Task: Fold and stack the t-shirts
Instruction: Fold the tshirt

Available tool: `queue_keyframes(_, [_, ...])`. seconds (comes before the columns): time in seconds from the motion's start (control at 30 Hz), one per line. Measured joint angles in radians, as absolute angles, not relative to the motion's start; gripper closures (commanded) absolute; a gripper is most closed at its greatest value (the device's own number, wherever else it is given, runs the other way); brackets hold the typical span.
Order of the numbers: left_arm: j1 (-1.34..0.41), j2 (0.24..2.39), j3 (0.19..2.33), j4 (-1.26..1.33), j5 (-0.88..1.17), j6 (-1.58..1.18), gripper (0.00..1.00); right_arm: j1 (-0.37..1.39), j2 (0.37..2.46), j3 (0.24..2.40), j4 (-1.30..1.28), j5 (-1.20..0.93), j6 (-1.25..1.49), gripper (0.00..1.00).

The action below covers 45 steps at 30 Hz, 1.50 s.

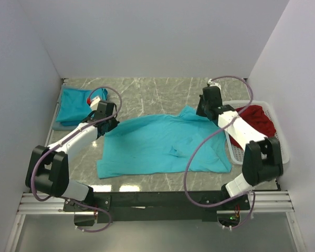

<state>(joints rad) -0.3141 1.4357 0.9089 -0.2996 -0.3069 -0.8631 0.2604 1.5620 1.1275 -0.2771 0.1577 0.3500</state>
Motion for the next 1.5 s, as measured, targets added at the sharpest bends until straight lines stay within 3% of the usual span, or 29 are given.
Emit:
queue_keyframes(0.57, [-0.342, 1.258, 0.755, -0.327, -0.354, -0.926, 0.99, 0.266, 1.096, 0.83, -0.329, 0.15, 0.377, 1.0])
queue_keyframes(1.3, [-0.365, 1.142, 0.602, -0.343, -0.373, -0.992, 0.99, 0.266, 0.823, 0.637, -0.465, 0.125, 0.419, 1.0])
queue_keyframes(1.43, [-0.368, 1.117, 0.576, -0.342, -0.372, -0.999, 0.98, 0.266, 0.794, 0.622, -0.529, 0.103, 0.469, 0.96])
queue_keyframes(1.5, [-0.368, 1.106, 0.564, -0.341, -0.37, -1.008, 0.94, 0.266, 0.791, 0.618, -0.565, 0.093, 0.506, 0.87])
